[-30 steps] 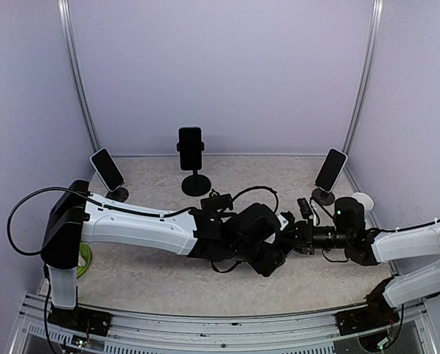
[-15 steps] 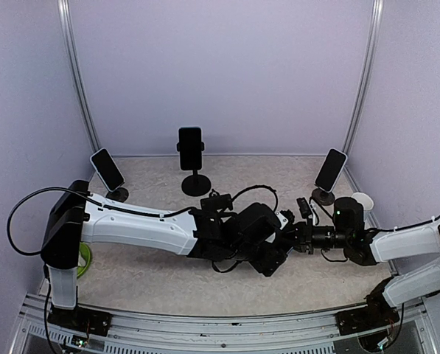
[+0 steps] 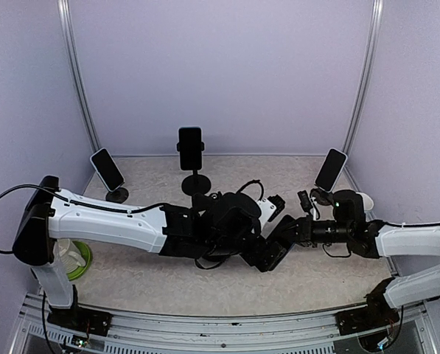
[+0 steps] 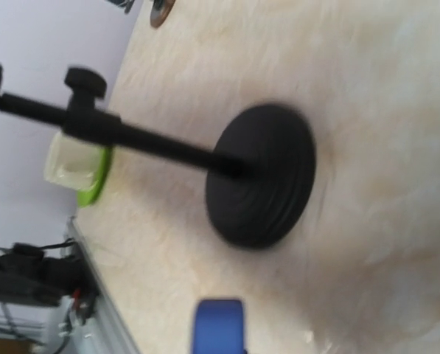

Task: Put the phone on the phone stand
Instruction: Pass from the left arm to the right, then adjust the phone stand at the center of the board.

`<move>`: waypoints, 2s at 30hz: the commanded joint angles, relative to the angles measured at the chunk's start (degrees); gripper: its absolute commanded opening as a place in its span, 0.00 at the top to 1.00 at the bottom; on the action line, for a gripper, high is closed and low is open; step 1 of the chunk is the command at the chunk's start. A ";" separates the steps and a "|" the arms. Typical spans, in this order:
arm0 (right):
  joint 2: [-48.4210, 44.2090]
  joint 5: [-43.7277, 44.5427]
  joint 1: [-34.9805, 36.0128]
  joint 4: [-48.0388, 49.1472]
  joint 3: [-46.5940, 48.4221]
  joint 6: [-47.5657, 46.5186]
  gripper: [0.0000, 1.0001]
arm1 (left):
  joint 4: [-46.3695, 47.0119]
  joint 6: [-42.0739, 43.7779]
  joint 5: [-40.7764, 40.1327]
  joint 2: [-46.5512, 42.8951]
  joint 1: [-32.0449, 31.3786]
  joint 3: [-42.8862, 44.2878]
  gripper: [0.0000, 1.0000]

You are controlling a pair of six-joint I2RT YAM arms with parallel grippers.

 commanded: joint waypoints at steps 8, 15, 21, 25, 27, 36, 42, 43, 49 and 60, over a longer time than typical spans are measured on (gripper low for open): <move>-5.26 9.72 -2.23 -19.76 10.24 -15.07 1.00 | 7.90 0.60 2.97 -10.44 0.36 -6.12 0.01; -5.20 11.62 -2.72 -23.97 13.68 -18.71 1.00 | 10.46 0.33 5.55 -15.20 0.22 -8.90 0.01; -4.47 11.36 -3.24 -26.63 16.91 -22.01 1.00 | 9.13 -0.56 1.48 -20.46 0.20 -9.94 0.01; -4.39 10.53 -3.46 -28.34 19.69 -24.78 1.00 | 6.54 -1.32 -3.54 -24.28 1.08 -11.89 0.01; -4.39 10.79 -3.47 -29.33 21.10 -25.96 1.00 | 5.98 -1.70 -4.29 -26.78 2.48 -13.96 0.01; -2.90 7.47 -3.53 -30.27 24.86 -28.41 1.00 | 5.91 -3.11 1.30 -36.89 14.94 -24.56 0.01; -1.63 5.01 -3.51 -29.19 24.60 -27.47 1.00 | 9.84 -4.27 10.10 -38.59 23.33 -29.68 0.01; -1.64 4.91 -3.50 -29.12 24.51 -27.39 1.00 | 10.07 -4.25 9.91 -38.54 23.85 -30.09 0.01; -1.92 4.90 -3.51 -28.88 24.08 -27.26 1.00 | 8.58 -3.41 6.04 -37.46 25.69 -31.10 0.02; -1.22 4.01 -3.50 -27.73 23.72 -26.81 1.00 | 8.85 -3.55 5.44 -36.38 25.07 -32.94 0.02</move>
